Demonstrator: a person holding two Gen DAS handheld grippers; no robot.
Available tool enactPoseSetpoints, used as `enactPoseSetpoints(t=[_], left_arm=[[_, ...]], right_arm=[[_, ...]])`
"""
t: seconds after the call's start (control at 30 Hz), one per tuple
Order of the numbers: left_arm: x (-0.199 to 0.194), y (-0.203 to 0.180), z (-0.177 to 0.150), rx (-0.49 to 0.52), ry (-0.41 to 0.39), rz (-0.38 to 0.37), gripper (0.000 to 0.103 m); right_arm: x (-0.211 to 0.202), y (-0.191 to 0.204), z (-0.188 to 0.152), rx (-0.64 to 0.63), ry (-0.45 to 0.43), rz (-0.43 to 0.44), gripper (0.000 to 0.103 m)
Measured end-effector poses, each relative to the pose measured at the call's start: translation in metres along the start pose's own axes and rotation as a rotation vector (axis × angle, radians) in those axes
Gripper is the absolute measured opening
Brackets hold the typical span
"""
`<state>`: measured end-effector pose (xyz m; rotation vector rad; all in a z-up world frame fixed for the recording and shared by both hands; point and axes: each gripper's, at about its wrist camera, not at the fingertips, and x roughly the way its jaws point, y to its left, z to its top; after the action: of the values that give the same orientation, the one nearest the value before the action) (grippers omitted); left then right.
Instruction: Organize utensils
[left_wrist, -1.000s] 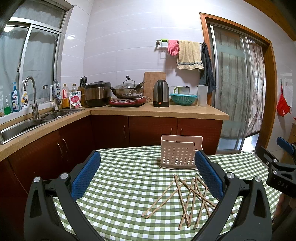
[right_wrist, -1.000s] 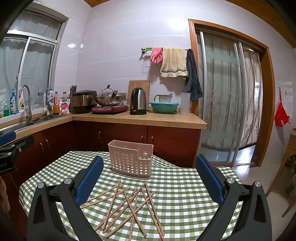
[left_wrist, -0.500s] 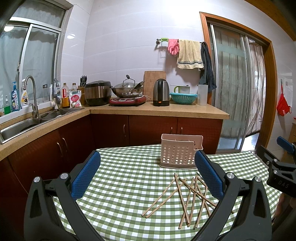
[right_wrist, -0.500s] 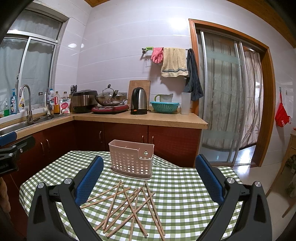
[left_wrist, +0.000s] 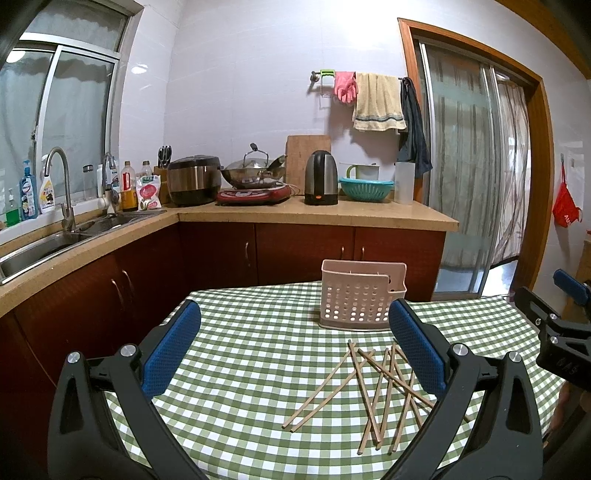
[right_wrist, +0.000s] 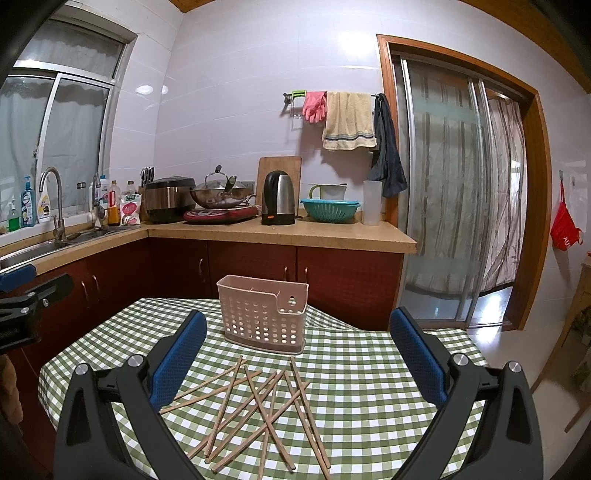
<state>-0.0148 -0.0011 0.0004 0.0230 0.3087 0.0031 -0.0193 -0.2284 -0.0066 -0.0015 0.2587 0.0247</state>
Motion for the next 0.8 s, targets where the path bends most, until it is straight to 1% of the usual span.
enactPoseSetpoints(t=[0.17, 0.3, 0.53, 0.7, 0.73, 0.8], left_arm=[[0.026, 0.000, -0.014, 0.005, 0.054, -0.006, 0.099], [0.050, 0.003, -0.029, 0.013, 0.099, -0.013, 0.099], [0.090, 0.004, -0.064, 0.025, 0.221, -0.030, 0.099], [0.104, -0.004, -0.082, 0.051, 0.260, -0.039, 0.099], [0.107, -0.006, -0.084, 0.056, 0.265, -0.041, 0.099], [0.110, -0.007, -0.090, 0.049, 0.277, -0.044, 0.098]], right_arm=[[0.018, -0.005, -0.015, 0.006, 0.045, 0.026, 0.097], [0.041, -0.011, -0.039, 0.012, 0.098, 0.041, 0.097], [0.072, -0.019, -0.087, 0.025, 0.209, 0.079, 0.096], [0.083, -0.015, -0.111, -0.009, 0.254, 0.104, 0.095], [0.085, -0.014, -0.114, -0.018, 0.258, 0.113, 0.093], [0.088, -0.013, -0.123, -0.033, 0.269, 0.130, 0.080]])
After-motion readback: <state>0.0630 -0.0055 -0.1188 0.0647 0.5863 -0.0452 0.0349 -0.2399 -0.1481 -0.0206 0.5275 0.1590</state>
